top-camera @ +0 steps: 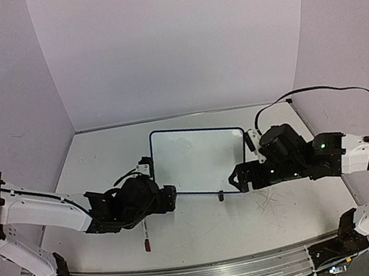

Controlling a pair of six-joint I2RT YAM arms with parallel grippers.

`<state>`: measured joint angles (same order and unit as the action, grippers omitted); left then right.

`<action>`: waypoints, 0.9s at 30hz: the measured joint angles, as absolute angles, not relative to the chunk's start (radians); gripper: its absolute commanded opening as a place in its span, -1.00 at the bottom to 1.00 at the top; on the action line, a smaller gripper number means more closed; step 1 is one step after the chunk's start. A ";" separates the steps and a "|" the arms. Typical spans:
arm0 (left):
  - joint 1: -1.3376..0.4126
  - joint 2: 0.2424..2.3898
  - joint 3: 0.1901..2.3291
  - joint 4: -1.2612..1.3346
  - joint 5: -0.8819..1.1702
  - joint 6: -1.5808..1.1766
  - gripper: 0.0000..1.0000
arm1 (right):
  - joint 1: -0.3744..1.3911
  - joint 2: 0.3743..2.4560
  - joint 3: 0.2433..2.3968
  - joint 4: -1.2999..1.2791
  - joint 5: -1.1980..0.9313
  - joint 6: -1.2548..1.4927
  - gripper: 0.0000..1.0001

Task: Write a sentence on the whiteboard
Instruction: Move the whiteboard to the whiteboard stand.

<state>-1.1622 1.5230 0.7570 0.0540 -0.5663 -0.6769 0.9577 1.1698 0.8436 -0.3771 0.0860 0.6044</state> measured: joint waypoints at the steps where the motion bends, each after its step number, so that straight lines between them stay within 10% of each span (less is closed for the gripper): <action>1: -1.162 1.469 0.738 0.054 -0.559 -0.660 0.76 | 0.979 1.199 0.844 -0.372 0.089 0.616 0.83; 27: -1.056 1.166 0.641 0.023 -0.538 -0.595 0.80 | 1.038 1.842 0.993 -0.132 0.253 0.835 -0.08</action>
<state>-1.0565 1.1656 0.6411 0.0235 -0.5381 -0.5949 1.0378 1.8420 0.9932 -0.1318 0.2531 0.8349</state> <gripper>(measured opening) 0.899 0.496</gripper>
